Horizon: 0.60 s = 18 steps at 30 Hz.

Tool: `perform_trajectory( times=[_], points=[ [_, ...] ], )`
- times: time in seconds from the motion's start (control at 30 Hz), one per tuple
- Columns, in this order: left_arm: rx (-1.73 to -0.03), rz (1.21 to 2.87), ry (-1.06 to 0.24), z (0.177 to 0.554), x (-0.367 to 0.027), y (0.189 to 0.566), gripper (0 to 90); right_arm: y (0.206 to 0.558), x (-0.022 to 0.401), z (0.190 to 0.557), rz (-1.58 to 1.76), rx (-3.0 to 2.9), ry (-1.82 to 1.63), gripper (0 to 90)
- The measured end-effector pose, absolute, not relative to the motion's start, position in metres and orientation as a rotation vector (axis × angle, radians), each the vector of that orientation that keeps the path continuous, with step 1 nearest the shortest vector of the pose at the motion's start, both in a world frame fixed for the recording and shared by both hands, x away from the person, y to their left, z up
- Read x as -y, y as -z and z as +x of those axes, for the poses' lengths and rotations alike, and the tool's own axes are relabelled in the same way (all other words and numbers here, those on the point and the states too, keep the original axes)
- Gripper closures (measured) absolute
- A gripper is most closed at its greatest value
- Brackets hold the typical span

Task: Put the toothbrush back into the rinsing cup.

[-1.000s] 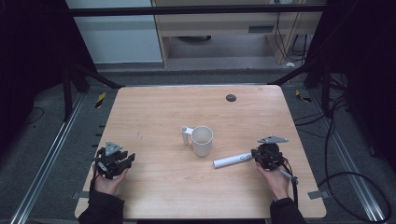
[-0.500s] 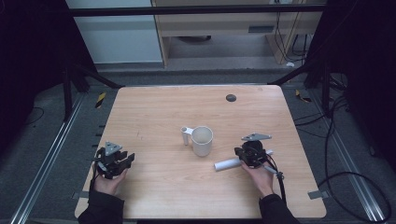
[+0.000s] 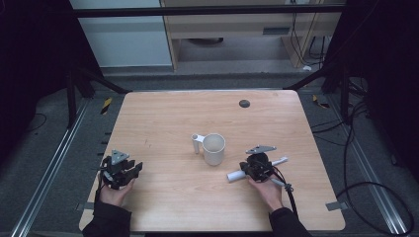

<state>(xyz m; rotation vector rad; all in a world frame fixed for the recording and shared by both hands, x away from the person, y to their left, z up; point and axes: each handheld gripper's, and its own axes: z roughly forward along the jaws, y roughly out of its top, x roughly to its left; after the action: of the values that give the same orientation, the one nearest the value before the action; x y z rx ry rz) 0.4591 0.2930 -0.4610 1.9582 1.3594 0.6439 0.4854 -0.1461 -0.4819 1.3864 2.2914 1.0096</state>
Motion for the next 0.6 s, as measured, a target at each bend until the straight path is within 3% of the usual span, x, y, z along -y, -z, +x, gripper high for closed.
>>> perform_trajectory(
  times=[0.6],
  points=[
    [-1.359,1.958,-0.642,0.459,-0.293,0.461,63.7,0.482,0.15,0.47,1.366,-2.342,-0.992,89.9]
  ],
)
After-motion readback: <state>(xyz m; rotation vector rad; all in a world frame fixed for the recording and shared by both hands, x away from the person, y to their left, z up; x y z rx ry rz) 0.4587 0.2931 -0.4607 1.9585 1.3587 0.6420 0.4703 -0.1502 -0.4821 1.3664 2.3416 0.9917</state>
